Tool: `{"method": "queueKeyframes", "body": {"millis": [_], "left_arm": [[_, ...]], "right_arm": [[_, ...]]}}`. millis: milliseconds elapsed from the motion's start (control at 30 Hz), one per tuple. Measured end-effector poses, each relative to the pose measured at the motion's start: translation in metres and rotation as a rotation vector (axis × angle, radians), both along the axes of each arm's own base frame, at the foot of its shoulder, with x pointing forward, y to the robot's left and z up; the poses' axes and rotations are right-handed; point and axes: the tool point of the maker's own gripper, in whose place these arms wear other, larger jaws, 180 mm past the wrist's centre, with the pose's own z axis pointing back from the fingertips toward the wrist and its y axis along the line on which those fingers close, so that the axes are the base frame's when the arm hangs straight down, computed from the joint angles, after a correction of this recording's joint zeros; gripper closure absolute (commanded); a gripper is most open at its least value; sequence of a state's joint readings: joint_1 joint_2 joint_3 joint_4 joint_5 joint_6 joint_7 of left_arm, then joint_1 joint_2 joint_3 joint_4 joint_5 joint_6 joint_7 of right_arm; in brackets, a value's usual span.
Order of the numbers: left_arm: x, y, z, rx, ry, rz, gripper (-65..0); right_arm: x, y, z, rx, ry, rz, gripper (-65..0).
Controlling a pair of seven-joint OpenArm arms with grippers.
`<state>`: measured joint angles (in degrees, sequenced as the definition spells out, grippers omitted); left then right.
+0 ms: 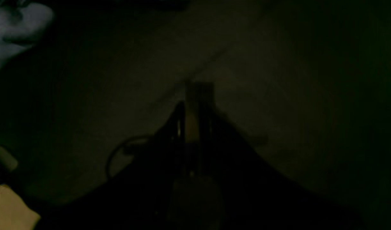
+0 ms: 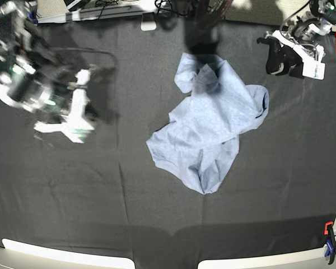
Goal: Layout the t-shirt on the table in an organized manner, then fold the t-shirt properly
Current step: 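Pull the grasped shirt fold with the right gripper to spread the shirt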
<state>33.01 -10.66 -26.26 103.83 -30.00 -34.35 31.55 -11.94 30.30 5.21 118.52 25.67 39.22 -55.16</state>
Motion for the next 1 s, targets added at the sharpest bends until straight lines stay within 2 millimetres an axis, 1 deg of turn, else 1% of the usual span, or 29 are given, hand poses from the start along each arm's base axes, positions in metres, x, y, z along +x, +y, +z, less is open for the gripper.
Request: {"method": "queueKeyframes", "body": {"millis": [33,67,133,167,200,233,467,533,633,767,867,933,1000], "left_arm": [[0.0,0.0,0.0,0.0,0.0,0.0,-12.9],[0.0,0.0,0.0,0.0,0.0,0.0,-12.9],[0.0,0.0,0.0,0.0,-0.001,0.0,-12.9],[0.0,0.0,0.0,0.0,-0.001,0.0,-12.9],[0.0,0.0,0.0,0.0,-0.001,0.0,-12.9],[0.0,0.0,0.0,0.001,-0.001,-0.001,-12.9],[0.0,0.0,0.0,0.0,-0.001,-0.001,-12.9],[0.0,0.0,0.0,0.001,-0.001,0.0,-12.9],[0.0,0.0,0.0,-0.001,-0.001,0.0,-12.9],[0.0,0.0,0.0,-0.002,-0.001,0.001,-12.9],[0.0,-0.005,-0.001,-0.02,-0.002,0.015,-12.9],[-0.001,-0.012,-0.002,-0.047,-0.001,0.033,-12.9],[-0.002,-0.019,-0.004,-0.074,-0.001,0.05,-12.9]], "right_arm": [[-0.001,0.005,0.002,0.04,-0.007,0.007,0.0],[-0.001,0.013,0.007,0.091,-0.019,0.021,-5.2],[0.005,0.035,0.027,0.221,-0.085,0.066,-21.3],[0.008,0.043,0.034,0.253,-0.115,0.087,-28.4],[0.01,0.053,0.037,0.272,-0.129,0.11,-33.0],[0.012,0.06,0.037,0.265,-0.135,0.131,-34.2],[0.015,0.135,0.02,0.191,-0.129,0.356,-34.2],[0.015,0.153,0.014,0.16,-0.13,0.42,-34.2],[0.021,0.17,0.002,0.135,-0.101,0.455,-34.1],[0.043,0.19,-0.008,0.132,-0.076,0.466,-34.1],[0.058,0.206,-0.016,0.151,-0.036,0.457,-34.1],[0.061,0.22,-0.017,0.187,0.002,0.469,-34.1],[0.061,0.228,-0.022,0.168,0.037,0.484,-34.1]]}}
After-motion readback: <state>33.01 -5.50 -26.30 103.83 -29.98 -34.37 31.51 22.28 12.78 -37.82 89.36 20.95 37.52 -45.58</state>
